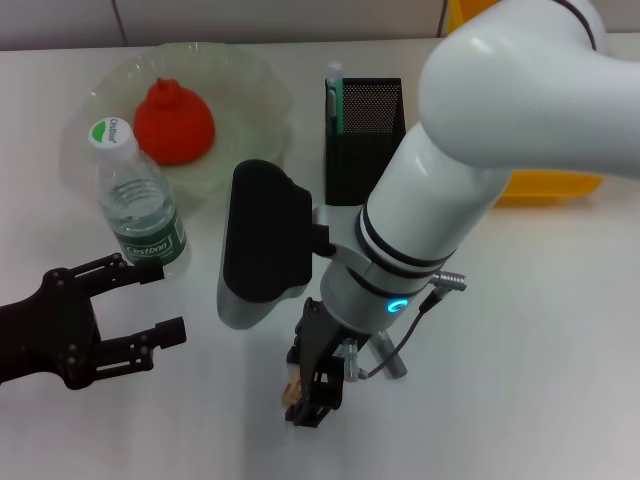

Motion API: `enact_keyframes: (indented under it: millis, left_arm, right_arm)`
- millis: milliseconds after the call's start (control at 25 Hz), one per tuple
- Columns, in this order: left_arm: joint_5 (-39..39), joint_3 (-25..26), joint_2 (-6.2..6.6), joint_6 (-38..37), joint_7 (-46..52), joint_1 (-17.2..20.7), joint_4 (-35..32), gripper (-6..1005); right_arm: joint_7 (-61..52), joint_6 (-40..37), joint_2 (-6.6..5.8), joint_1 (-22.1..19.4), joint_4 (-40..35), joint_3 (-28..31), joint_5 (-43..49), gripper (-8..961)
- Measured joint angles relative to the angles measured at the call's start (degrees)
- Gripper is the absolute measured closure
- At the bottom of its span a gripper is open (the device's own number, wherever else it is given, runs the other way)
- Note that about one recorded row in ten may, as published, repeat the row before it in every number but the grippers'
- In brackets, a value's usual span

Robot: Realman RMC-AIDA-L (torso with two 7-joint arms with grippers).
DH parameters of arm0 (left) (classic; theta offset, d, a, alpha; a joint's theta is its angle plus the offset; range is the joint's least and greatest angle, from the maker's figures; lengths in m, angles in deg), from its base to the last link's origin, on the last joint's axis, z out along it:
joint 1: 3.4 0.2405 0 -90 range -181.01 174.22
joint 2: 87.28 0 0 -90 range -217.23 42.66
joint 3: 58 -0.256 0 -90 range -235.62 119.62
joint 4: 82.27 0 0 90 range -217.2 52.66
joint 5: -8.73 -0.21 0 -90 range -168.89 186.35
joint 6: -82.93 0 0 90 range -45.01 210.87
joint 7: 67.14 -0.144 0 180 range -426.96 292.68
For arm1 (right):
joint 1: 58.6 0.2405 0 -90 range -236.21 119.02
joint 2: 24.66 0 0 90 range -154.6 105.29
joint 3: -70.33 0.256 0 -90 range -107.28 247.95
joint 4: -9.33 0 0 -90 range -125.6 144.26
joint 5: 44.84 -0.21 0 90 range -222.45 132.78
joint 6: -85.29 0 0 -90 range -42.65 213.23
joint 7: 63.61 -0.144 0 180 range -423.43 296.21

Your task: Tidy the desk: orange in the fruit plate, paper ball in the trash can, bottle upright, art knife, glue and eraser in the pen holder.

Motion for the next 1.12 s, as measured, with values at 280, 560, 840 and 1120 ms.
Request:
enact_keyframes:
  millis: [280,560,840,1120]
  left_arm:
    - [0.0,0.0,-0.07,0.2,-0.2,0.1,0.2,197]
    - [0.0,0.0,-0.08,0.4,-0.3,0.2,0.2,197]
    - [0.0,0.0,-0.05,0.4,-0.3,0.4,0.2,197]
    - [0.0,0.2,0.11,0.4,-0.4,1.0,0.2,197]
  right_arm:
    - [-0.1,0.9,0.00,-0.1,0.2,-0.6,0.0,323]
    - [0.0,1.0,0.00,-0.4,-0.5,-1.3,0.4,422]
    - [0.0,-5.1,-0.43,-4.4,-8.4,8.5,4.1,496]
    - [-0.8,-7.6,-0.46,-11.2,-23.7,33.0,18.9,498]
